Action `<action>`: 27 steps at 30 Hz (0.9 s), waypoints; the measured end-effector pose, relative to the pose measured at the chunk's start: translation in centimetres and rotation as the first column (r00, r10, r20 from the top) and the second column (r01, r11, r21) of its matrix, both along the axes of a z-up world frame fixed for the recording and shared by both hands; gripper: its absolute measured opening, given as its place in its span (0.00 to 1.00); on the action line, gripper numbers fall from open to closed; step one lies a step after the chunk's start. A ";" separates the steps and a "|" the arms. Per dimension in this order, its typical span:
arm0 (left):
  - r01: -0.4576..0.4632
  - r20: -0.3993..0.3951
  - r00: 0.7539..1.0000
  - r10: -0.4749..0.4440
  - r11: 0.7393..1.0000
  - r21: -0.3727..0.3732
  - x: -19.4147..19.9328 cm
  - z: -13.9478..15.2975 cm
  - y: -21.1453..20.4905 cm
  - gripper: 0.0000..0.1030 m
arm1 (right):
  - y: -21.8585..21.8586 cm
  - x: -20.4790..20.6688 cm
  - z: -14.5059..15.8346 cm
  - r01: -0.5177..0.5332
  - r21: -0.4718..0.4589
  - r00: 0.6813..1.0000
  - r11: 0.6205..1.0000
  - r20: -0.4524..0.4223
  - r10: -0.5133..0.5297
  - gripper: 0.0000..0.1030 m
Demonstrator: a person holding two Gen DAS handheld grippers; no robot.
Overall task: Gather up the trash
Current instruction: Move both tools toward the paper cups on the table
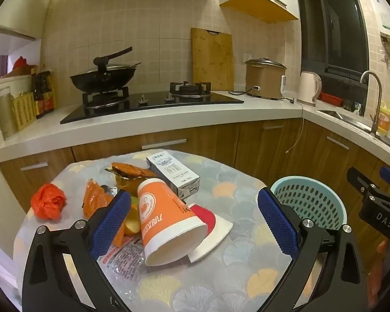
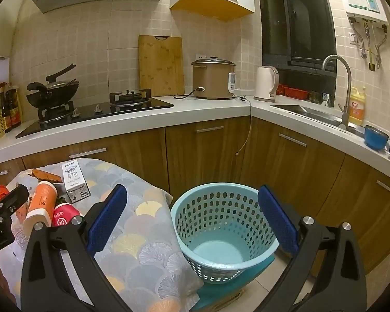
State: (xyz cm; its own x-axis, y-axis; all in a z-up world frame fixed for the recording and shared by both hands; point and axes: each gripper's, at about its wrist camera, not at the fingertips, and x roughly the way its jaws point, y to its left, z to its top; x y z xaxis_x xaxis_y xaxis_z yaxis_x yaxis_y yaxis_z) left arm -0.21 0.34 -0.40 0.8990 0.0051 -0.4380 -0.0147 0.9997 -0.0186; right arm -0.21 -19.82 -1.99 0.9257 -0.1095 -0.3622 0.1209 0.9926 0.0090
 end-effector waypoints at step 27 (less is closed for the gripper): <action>-0.002 0.065 0.998 0.004 0.999 -0.038 -2.9 0.8 0.5 0.92 | 1.3 -1.6 0.9 -0.044 -0.011 0.999 0.999 0.028 0.044 0.93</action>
